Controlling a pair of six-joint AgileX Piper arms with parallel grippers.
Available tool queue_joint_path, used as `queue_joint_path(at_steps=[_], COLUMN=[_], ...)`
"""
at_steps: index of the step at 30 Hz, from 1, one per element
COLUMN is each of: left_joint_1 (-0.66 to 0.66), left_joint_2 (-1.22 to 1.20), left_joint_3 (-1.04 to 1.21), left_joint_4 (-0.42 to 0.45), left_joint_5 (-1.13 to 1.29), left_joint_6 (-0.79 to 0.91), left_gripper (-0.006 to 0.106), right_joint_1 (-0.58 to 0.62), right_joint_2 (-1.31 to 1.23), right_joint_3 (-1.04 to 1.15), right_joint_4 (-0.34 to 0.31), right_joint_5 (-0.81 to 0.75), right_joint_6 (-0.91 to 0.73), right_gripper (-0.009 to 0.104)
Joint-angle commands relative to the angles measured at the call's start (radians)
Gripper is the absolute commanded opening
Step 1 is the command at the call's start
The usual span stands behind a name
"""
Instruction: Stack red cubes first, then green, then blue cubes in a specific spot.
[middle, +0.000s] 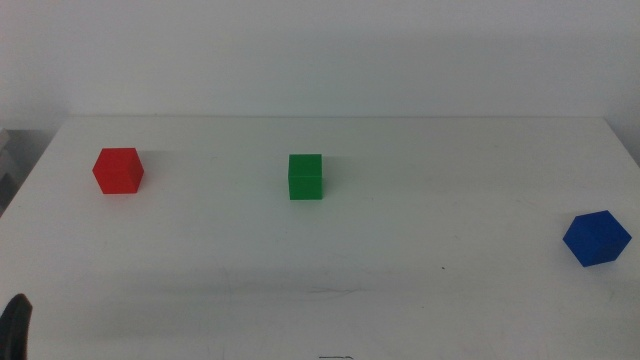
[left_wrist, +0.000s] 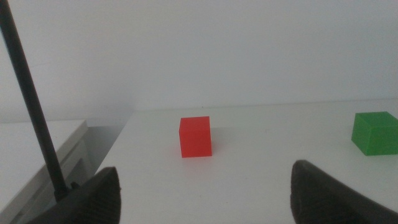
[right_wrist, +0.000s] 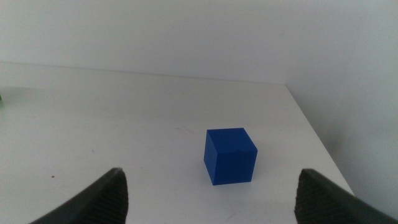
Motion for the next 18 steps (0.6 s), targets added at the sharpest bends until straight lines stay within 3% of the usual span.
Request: queue_joint_path(at_steps=[1,13,18], left_joint_1=[0.004,0.029,0.029], left_joint_2=[-0.013,0.457,0.655], left_joint_3=[-0.018,-0.562,-0.766], left_joint_4=[-0.015,0.021,0.049], left_joint_5=[-0.076,0.521,0.644], left_joint_6=[-0.018,-0.017,-0.017], left_gripper=[0.094,0.094,0.094], right_joint_1=[-0.003,-0.003,-0.003], right_joint_2=[-0.023,-0.023,-0.023], right_joint_3=[-0.018,-0.018,-0.018], right_joint_4=[-0.012,-0.012,-0.012], right_joint_5=[-0.079,-0.079,-0.079], right_joint_6=[-0.013,-0.013,-0.013], right_gripper=[0.094,0.094,0.094])
